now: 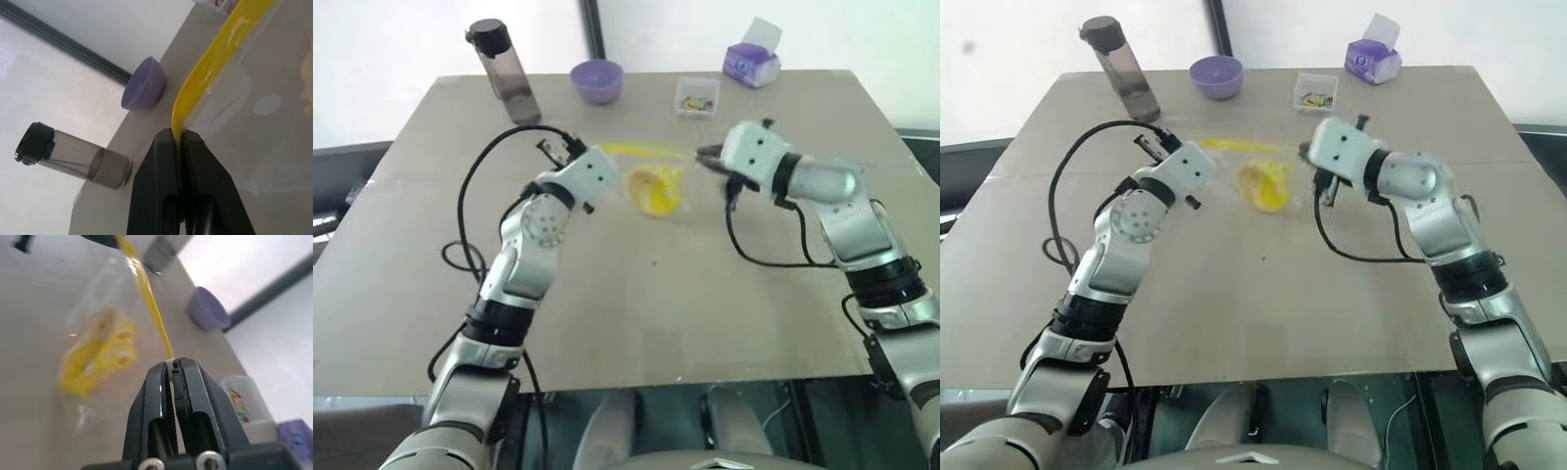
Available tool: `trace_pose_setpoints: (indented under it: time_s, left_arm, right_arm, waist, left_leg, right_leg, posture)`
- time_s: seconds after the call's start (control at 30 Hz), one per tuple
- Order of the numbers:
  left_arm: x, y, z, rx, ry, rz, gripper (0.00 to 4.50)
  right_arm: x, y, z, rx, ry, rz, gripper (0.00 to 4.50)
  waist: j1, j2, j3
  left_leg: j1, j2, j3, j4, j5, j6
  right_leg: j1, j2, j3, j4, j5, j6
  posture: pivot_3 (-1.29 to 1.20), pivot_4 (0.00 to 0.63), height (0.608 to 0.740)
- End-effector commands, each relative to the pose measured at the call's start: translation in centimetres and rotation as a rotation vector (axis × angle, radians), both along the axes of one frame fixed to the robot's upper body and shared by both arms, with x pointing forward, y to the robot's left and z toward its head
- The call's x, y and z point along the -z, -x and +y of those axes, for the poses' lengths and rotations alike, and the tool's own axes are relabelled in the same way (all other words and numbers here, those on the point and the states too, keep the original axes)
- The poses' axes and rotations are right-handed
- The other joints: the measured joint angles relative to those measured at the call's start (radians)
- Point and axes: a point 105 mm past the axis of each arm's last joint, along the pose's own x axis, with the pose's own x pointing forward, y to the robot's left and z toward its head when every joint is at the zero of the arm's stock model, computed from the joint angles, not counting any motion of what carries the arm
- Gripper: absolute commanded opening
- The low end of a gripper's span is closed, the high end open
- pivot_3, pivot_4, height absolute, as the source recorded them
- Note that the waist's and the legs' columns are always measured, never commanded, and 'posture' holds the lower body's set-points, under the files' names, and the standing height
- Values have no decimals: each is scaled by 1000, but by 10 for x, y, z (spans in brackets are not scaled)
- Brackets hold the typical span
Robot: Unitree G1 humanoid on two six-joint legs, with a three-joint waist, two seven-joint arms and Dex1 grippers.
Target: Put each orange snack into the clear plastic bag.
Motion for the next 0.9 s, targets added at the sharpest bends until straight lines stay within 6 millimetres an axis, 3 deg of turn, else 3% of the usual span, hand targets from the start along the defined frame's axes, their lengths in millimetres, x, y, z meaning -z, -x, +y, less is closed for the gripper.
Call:
trace_pose_setpoints:
  time_s: [0.03, 0.2, 0.27, 0.33, 0.4, 0.43, 0.47, 0.53, 0.6, 0.7, 0.73, 0.83, 0.9]
  left_arm:
    - [-50, -2, 0, 1, 97, -189, 0]
    - [-84, 1, -10, 62, 182, -310, 0]
    - [-74, 6, -17, 139, 194, -250, 0]
    - [-54, 11, -22, 187, 161, -160, 0]
    - [-19, 21, -29, 252, 135, 7, 0]
    - [8, 31, -34, 303, 154, 145, 0]
    - [53, 49, -36, 334, 183, 350, 0]
    - [111, 87, -41, 380, 220, 636, 0]
    - [136, 110, -43, 380, 255, 769, 0]
    - [145, 118, -44, 359, 268, 794, 0]
    - [148, 120, -45, 360, 282, 798, 0]
    - [140, 112, -38, 308, 411, 717, 865]
    - [130, 109, -33, 303, 475, 660, 1673]
  right_arm:
    - [-69, -11, -23, 131, -172, -274, 70]
    - [-97, -13, -38, 179, -268, -357, 70]
    - [-76, -11, -38, 133, -246, -202, 70]
    - [-48, 0, -32, 51, -138, -78, 70]
    - [-12, 14, -36, 12, -33, 71, 70]
    - [12, 26, -38, -9, 36, 167, 70]
    - [38, 40, -33, -21, 32, 289, 70]
    - [79, 66, -22, -50, 33, 453, 70]
    - [113, 86, -19, -55, 64, 570, 70]
    - [140, 96, -31, 10, 101, 655, 70]
    - [147, 99, -37, 27, 130, 687, 363]
    - [147, 102, -56, 95, 94, 742, 1500]
    - [143, 105, -68, 114, 58, 785, 2226]
  waist:
    - [-1, 0, 0]
    - [-6, 0, 0]
    - [-6, 0, 0]
    - [-6, 0, 0]
    - [-6, 0, -1]
    - [-5, 0, -1]
    - [-5, 1, -1]
    - [-14, 1, -1]
    - [-18, -1, -1]
    - [0, 5, -4]
    - [3, 5, -3]
    - [6, 3, -3]
    - [7, 3, -3]
  left_leg:
    - [0, 0, 0, 0, 0, 0]
    - [0, 0, 1, -2, 0, 0]
    - [0, 0, 1, -3, 0, 0]
    - [0, 0, 1, -4, 0, 0]
    - [0, 0, 1, -5, 0, 0]
    - [0, 0, 1, -5, 0, 0]
    - [-1, 0, 1, -5, 0, 0]
    - [0, 3, 0, -5, 0, 0]
    - [-2, 3, 0, -6, 0, 0]
    - [4, 3, 0, -3, -3, 5]
    - [10, 3, 0, -3, -3, 5]
    - [38, 1, -1, -5, -4, 6]
    - [39, 4, -5, -5, -4, 7]
  right_leg:
    - [0, 0, 0, 0, 0, 0]
    - [-1, 0, 0, -1, 0, 0]
    - [-2, 0, 1, -1, 0, 0]
    - [-1, 0, 1, -1, 0, 0]
    - [-1, 0, 1, -1, 0, 0]
    - [-1, 0, 1, -1, 0, 0]
    - [-1, 0, 1, -1, 0, 0]
    - [0, 0, 2, -1, 0, 0]
    - [-3, 1, 4, -1, 0, 0]
    - [2, 1, 4, 0, 0, 0]
    - [8, 1, 4, 0, 0, 0]
    - [38, 1, 3, -7, -1, 1]
    - [42, 2, -2, -13, 0, 1]
  posture:
    - [0, 150, 740]
    - [0, 150, 740]
    - [0, 150, 740]
    - [0, 150, 740]
    - [0, 150, 740]
    - [0, 150, 740]
    - [0, 150, 740]
    - [0, 150, 740]
    - [0, 150, 740]
    - [0, 150, 740]
    - [0, 150, 740]
    - [0, 150, 740]
    - [0, 150, 740]
